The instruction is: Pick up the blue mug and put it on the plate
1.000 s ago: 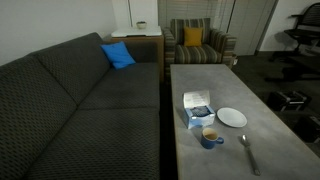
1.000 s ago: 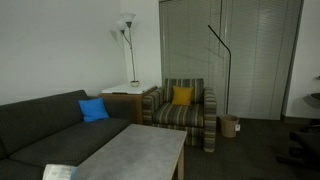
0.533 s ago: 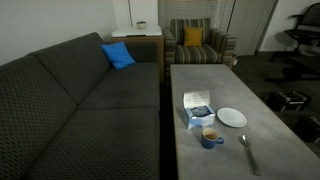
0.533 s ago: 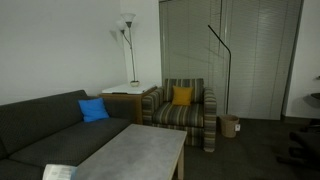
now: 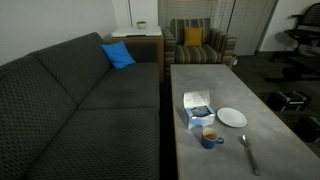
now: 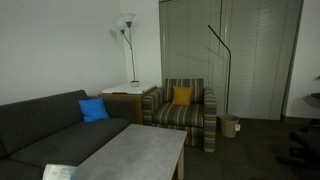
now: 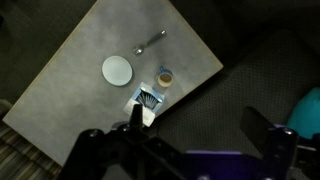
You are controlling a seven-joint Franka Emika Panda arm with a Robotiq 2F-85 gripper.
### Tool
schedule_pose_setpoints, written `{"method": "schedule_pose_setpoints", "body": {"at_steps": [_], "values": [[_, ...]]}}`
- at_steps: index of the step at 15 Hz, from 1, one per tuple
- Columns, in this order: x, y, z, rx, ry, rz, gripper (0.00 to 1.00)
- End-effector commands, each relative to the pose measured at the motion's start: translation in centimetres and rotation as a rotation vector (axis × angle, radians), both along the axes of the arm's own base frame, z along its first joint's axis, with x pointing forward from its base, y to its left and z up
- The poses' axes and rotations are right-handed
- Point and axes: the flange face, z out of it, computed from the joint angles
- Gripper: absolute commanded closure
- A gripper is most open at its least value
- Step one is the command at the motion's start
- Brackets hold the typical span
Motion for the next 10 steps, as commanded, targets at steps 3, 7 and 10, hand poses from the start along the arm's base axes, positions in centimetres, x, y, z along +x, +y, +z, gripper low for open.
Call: {"method": "schedule_pose_setpoints", "body": {"at_steps": [3, 7, 10], "values": [[1.4, 0.5, -3.5, 0.072, -0.175, 0.099, 0.0], [3.2, 0.1, -7.6, 0.101, -0.198, 0.138, 0.0], [5.2, -1.1, -11.7, 0.134, -0.151, 0.121, 0.0]]}}
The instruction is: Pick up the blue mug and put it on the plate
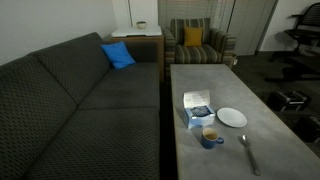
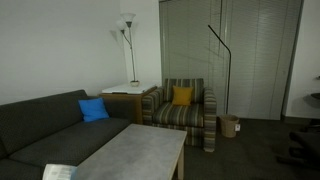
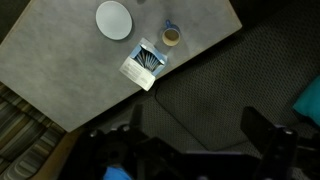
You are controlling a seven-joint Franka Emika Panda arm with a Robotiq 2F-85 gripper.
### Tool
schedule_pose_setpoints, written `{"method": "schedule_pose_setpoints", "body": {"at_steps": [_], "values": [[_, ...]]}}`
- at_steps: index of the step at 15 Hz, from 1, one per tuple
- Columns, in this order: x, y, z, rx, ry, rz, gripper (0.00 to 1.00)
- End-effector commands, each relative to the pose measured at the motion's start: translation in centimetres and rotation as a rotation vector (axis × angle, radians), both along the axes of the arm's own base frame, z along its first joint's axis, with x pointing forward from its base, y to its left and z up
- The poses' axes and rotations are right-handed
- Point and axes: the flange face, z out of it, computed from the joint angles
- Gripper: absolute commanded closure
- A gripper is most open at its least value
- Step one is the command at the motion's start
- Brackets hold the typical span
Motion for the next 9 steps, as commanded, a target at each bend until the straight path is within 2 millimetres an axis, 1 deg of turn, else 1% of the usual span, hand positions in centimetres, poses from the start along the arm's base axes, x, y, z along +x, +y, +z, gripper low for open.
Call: {"method": "schedule_pose_setpoints", "body": {"at_steps": [1, 3, 4, 5, 6, 7, 9], "values": [[2.6, -1.1, -4.9, 0.033, 0.047, 0.012, 0.0], [3.5, -1.9, -7.5, 0.035, 0.085, 0.006, 0.0], [3.9, -2.2, -8.4, 0.058, 0.108, 0.0, 0.0], [4.1, -2.5, -8.6, 0.073, 0.126, -0.011, 0.0], [2.9, -2.2, -7.8, 0.052, 0.112, -0.016, 0.0], [3.2, -2.3, -8.4, 0.061, 0.126, -0.016, 0.0], [3.7, -2.3, -8.7, 0.065, 0.131, -0.019, 0.0]]}}
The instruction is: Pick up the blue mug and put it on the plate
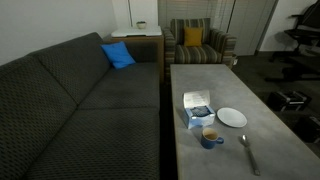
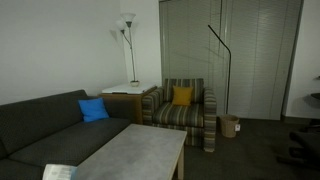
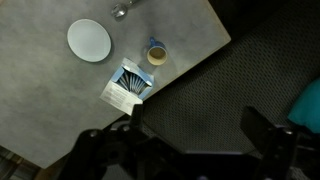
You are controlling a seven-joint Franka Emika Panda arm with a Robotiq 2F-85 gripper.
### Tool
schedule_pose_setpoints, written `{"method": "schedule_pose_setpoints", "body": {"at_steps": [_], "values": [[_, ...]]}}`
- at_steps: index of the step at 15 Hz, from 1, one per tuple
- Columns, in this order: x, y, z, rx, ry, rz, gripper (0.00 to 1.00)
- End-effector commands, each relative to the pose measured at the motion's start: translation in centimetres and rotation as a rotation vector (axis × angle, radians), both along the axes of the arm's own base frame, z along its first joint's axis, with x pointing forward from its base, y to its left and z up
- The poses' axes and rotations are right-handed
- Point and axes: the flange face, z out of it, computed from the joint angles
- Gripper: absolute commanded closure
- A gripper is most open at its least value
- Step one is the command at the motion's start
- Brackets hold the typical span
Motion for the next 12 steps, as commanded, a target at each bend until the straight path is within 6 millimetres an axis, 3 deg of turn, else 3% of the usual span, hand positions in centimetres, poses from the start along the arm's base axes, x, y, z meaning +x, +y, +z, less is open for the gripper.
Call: {"method": "schedule_pose_setpoints", "body": {"at_steps": [1, 3, 6, 12], "values": [[0.1, 0.1, 0.1, 0.0, -0.002, -0.001, 0.0], [-0.8, 0.7, 0.2, -0.026, -0.019, 0.03, 0.0], [0.1, 1.8, -1.6, -0.031, -0.003, 0.179, 0.0], [2.1, -0.1, -6.6, 0.044, 0.088, 0.283, 0.0]]}}
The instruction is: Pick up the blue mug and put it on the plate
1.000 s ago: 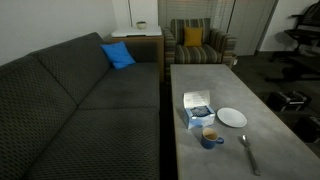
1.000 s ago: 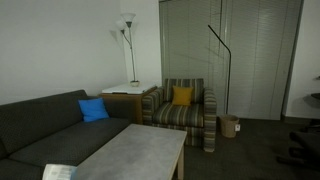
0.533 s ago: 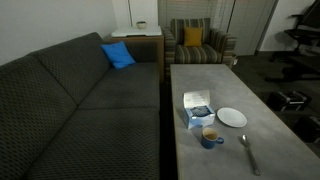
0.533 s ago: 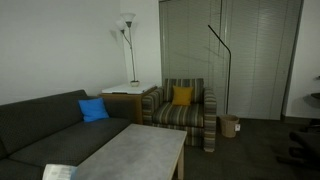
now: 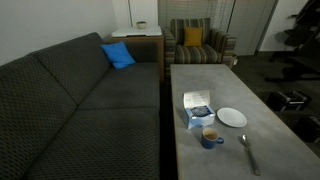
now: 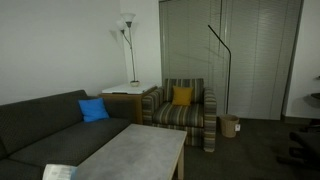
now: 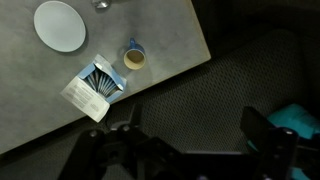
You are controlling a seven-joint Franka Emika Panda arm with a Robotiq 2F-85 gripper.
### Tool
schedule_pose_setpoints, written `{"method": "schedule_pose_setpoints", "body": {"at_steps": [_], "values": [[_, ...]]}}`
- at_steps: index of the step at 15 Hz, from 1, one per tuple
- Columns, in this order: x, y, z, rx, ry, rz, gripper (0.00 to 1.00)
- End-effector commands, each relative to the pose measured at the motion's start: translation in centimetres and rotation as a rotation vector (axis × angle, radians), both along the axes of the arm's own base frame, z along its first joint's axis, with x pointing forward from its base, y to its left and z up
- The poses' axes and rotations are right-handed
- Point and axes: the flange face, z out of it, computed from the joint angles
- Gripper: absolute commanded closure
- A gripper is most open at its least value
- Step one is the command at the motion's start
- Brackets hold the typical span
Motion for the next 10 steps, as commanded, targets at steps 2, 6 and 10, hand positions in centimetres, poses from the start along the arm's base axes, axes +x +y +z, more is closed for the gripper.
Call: {"method": "schedule_pose_setpoints", "body": {"at_steps": [2, 6, 10], "values": [[2.9, -1.6, -4.4, 0.01, 0.054, 0.056, 0.0], [5.1, -1.6, -9.0, -0.047, 0.092, 0.036, 0.0], [7.7, -1.3, -14.4, -0.024, 0.199, 0.0, 0.0]]}}
